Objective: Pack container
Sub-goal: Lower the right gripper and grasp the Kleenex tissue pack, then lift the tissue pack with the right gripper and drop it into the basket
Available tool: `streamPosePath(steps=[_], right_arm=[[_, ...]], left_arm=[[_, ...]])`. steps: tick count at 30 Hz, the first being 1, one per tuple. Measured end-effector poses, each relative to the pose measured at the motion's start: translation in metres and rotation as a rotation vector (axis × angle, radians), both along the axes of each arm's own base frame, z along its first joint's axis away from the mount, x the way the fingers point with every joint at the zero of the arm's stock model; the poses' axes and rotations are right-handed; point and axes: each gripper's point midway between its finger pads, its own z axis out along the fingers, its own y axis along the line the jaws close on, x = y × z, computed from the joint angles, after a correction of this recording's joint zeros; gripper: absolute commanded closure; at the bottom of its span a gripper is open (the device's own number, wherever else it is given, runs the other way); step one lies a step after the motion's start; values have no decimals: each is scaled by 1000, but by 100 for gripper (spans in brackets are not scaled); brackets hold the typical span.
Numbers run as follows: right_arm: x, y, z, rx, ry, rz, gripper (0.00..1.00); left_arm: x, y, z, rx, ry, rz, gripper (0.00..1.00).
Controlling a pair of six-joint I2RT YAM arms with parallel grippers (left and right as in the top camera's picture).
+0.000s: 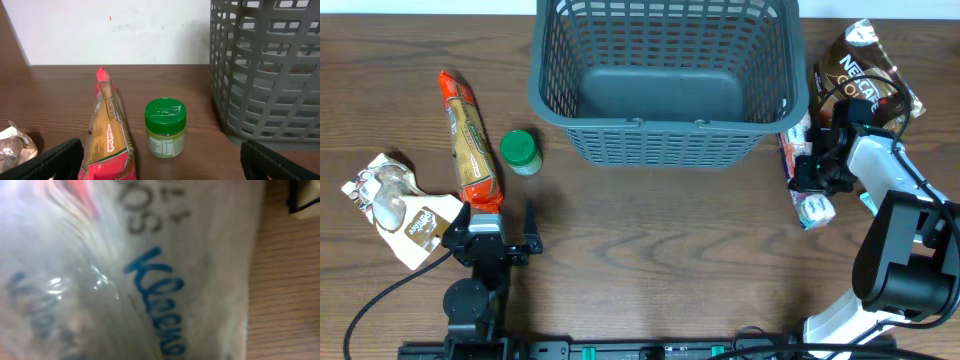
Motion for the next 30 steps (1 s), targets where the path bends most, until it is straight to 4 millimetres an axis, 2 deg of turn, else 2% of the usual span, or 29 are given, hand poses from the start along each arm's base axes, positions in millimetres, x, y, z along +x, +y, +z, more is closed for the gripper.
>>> streamPosePath(steps=[5,8,10,14,15,19,24,30], right_arm=[[-7,5,6,19,22,-5,98],[-8,4,27,10,-1,-37,99],[-2,1,56,-5,-62,-65,98],[9,-4,135,-45,-241,-107,99],[7,-5,156,-57,-283,-116,99],[-11,-6,220,-95,-412,-140,99],[-28,-1,274,-107,-554,-142,99],[-42,17,355,-111,-766,-82,99]], left_arm=[[0,0,0,0,0,0,1],[0,0,0,0,0,0,1],[0,0,0,0,0,0,1],[0,0,0,0,0,0,1],[0,0,0,0,0,0,2],[0,0,0,0,0,0,1],[0,0,0,0,0,0,1],[0,0,0,0,0,0,1]])
